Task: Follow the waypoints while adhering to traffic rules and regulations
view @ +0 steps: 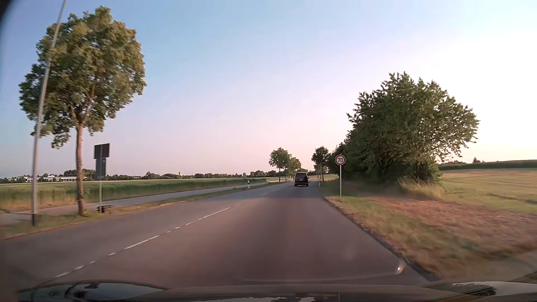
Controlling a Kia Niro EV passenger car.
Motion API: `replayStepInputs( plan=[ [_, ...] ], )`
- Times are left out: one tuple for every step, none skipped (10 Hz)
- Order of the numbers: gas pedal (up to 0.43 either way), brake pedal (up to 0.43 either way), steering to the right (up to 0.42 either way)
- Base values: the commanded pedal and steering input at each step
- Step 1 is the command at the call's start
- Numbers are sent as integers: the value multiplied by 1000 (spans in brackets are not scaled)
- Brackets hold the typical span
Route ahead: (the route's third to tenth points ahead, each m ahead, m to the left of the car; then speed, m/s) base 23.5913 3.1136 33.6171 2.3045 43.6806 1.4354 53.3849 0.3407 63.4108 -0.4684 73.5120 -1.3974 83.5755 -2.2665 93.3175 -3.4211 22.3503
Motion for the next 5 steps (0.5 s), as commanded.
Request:
replayStepInputs(
  plan=[
    [157,18,15],
    [169,18,13],
    [169,18,11],
    [177,18,11],
    [209,18,11]
  ],
)
